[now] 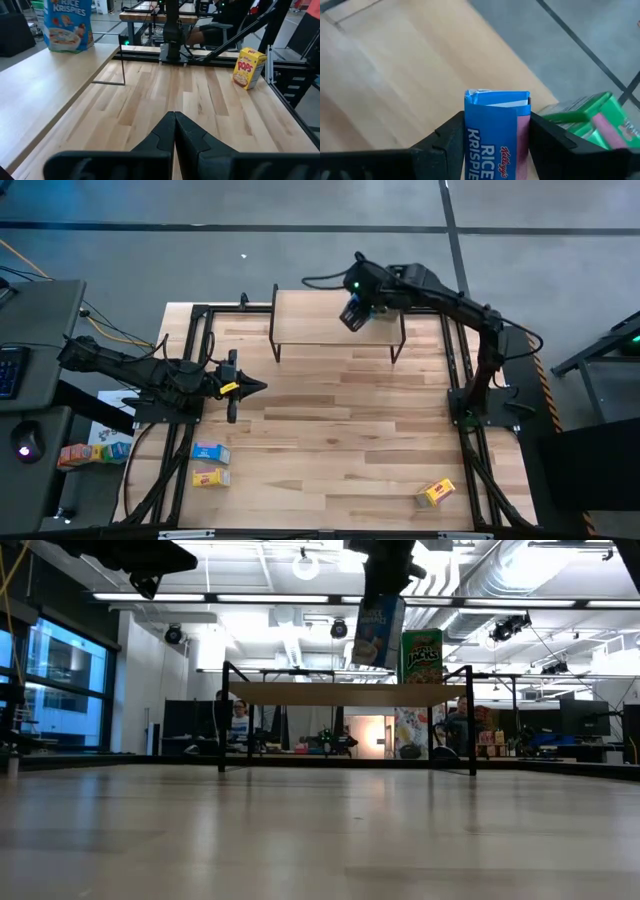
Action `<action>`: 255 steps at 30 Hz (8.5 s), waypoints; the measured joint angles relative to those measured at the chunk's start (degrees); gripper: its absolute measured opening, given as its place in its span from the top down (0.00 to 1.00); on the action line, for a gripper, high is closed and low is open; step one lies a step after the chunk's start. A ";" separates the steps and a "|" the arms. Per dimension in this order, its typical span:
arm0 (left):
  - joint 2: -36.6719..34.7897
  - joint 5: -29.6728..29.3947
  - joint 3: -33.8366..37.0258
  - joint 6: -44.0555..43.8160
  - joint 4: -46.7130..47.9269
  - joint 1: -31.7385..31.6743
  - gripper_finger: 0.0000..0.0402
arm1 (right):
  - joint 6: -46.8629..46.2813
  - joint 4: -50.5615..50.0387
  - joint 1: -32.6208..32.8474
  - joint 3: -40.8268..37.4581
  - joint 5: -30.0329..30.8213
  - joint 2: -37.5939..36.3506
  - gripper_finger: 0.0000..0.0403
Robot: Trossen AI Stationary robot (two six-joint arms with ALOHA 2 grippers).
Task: Stack cereal on shelf
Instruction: Put the right blue cereal box on the shelf, then adjust the Blue cereal box to be next to the line of green cereal boxes
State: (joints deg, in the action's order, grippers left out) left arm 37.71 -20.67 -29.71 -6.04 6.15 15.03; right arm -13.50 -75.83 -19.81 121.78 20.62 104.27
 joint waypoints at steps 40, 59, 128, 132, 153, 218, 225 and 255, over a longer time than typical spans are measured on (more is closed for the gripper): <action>3.04 -1.07 0.02 -2.32 0.00 0.00 1.00 | -5.48 3.58 -6.30 -0.07 -7.19 3.85 0.59; 3.04 -1.09 0.02 -2.32 0.04 0.00 1.00 | -4.12 4.36 -6.30 -0.06 -5.41 3.85 0.41; 4.53 -3.07 0.02 -0.79 0.33 0.00 1.00 | -4.24 81.66 5.05 -64.46 24.67 -14.32 1.00; 4.66 -4.13 0.02 -0.77 0.33 0.00 1.00 | -4.44 81.66 5.05 -64.43 27.10 -14.32 1.00; 4.68 -5.59 0.02 -0.24 0.37 0.00 1.00 | -8.58 81.39 6.68 -64.41 30.32 -14.32 1.00; 4.70 -5.66 0.02 0.70 -1.00 0.01 1.00 | -1.09 55.08 4.10 -43.95 31.88 1.09 1.00; 4.70 -5.66 0.02 0.68 -0.84 0.01 1.00 | -0.61 53.76 4.05 -43.95 34.41 1.07 1.00; 6.23 -5.66 0.00 0.71 -1.03 0.00 1.00 | -1.25 49.08 4.10 -43.74 36.85 0.87 1.00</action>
State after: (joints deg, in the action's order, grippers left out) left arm 43.94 -26.33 -29.72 -5.33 5.12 15.03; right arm -14.74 -26.75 -15.72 78.04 57.47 105.14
